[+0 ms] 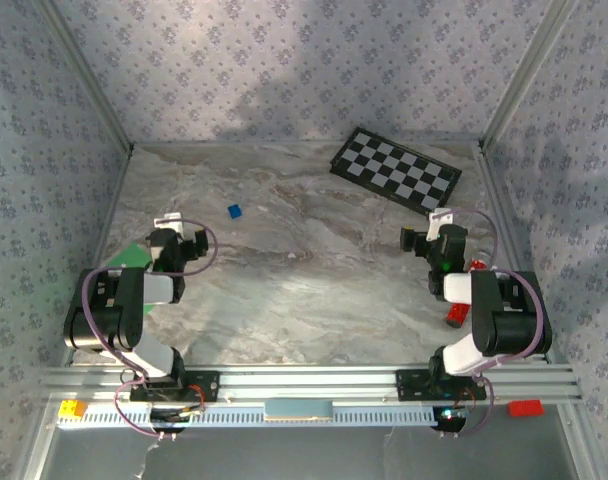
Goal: Fold a paper plane with a square sheet of paper (pick it up from the middle)
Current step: Move the square sheet of paper to the center of the table.
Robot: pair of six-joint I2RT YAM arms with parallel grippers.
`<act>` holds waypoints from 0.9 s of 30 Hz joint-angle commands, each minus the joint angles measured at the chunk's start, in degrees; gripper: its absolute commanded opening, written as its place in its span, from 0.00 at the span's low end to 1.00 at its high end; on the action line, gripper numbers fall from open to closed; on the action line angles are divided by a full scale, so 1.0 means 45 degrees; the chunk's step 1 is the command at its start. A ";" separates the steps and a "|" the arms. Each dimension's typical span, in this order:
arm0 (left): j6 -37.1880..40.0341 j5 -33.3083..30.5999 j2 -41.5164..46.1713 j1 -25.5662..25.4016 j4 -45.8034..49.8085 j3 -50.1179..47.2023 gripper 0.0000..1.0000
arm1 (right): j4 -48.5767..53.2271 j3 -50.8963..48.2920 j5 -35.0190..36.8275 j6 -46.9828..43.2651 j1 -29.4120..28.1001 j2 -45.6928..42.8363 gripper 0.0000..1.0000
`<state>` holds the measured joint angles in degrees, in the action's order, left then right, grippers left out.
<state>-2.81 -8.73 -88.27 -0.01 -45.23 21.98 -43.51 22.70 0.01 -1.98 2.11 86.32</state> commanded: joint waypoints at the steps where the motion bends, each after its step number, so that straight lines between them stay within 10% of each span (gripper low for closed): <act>1: 0.0135 0.0189 0.0083 -0.0034 -0.0476 0.0292 1.00 | -0.0078 0.0073 0.0076 0.0012 0.0022 0.0134 1.00; 27: 0.0063 0.0571 0.0068 0.0130 -0.0455 0.0292 1.00 | -0.0117 0.0054 -0.0032 0.0069 0.0115 0.0154 1.00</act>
<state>-2.81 -7.03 -88.27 0.25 -45.23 21.98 -43.51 22.70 -0.03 -1.98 2.35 86.32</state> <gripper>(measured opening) 0.997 0.995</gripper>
